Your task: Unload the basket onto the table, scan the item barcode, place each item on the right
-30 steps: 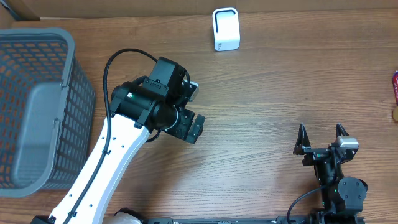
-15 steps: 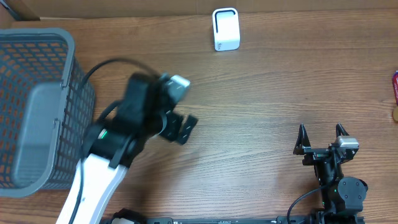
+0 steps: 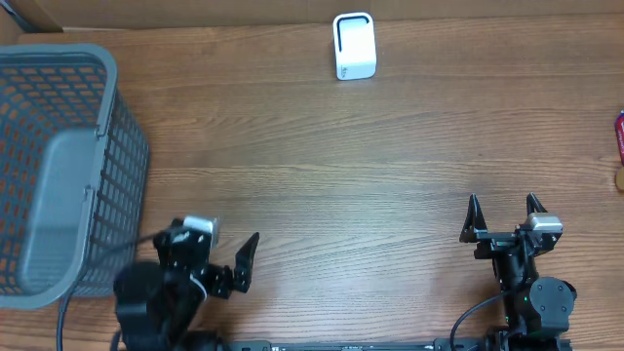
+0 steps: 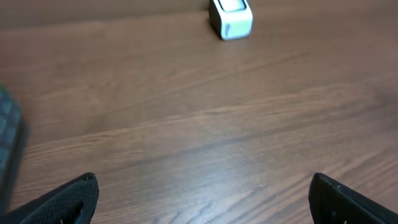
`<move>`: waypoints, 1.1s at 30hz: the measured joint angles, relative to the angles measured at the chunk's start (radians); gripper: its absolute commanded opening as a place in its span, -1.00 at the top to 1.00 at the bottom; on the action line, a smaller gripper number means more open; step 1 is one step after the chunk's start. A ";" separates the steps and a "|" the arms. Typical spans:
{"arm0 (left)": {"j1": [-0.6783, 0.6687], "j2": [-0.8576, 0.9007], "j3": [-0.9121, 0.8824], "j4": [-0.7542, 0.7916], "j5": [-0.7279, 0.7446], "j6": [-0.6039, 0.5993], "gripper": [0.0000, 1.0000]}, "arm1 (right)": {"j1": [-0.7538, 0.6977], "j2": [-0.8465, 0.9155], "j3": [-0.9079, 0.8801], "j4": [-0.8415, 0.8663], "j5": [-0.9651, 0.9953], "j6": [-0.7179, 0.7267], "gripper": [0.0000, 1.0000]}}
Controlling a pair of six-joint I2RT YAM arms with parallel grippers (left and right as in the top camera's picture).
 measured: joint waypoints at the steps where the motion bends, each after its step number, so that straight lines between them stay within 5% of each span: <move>1: 0.007 -0.031 -0.020 0.009 0.003 0.000 -0.99 | 0.000 0.000 0.000 -0.001 0.000 0.000 -1.00; 16: 0.013 -0.269 -0.377 0.502 -0.004 -0.014 -0.99 | 0.000 0.000 0.000 0.000 0.000 0.000 -1.00; 33: 0.013 -0.305 -0.582 0.740 -0.251 -0.234 -1.00 | 0.000 0.000 0.000 0.000 0.000 0.000 -1.00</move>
